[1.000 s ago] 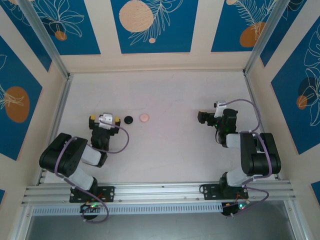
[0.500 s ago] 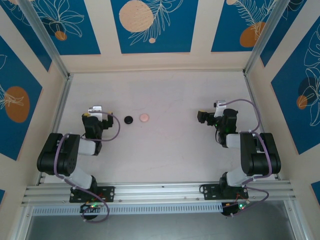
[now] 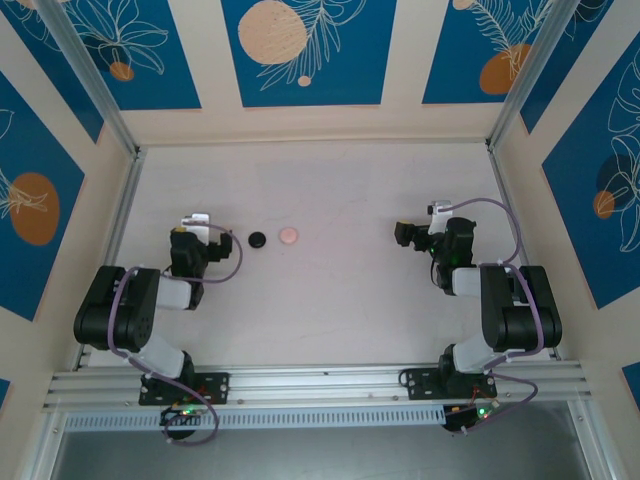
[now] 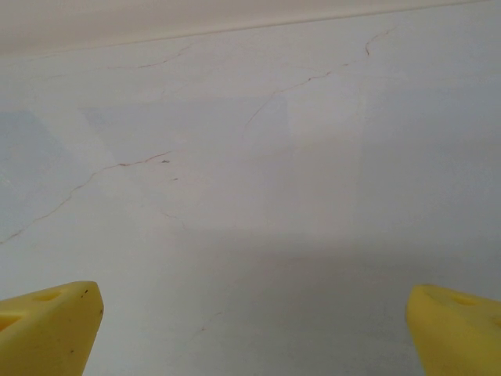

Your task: Insert wireless bluetooth earbuds into charging case

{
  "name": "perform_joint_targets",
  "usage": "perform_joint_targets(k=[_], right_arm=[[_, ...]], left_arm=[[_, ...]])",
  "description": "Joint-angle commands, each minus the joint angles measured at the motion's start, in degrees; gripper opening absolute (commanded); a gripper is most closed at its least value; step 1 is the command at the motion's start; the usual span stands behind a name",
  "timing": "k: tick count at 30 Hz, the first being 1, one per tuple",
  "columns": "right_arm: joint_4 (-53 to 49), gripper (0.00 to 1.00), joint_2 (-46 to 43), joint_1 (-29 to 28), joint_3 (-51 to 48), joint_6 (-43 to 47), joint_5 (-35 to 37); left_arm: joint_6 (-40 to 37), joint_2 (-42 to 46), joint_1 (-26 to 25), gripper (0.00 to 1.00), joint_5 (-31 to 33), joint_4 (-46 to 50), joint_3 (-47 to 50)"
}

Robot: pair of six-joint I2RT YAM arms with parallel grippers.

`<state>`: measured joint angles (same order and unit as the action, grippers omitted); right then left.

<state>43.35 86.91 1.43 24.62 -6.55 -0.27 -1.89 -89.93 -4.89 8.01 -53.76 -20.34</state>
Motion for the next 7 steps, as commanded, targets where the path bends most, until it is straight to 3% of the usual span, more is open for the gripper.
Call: perform_joint_targets(k=[1, 7], right_arm=[[2.38, 0.99, 0.45, 0.28, -0.47, 1.11, -0.78], [2.39, 0.99, 0.45, 0.24, -0.45, 1.14, -0.78]], left_arm=[[-1.24, 0.62, 0.31, 1.00, -4.12, 0.33, -1.04], [-1.19, 0.68, 0.49, 1.00, -4.45, 1.03, -1.42]])
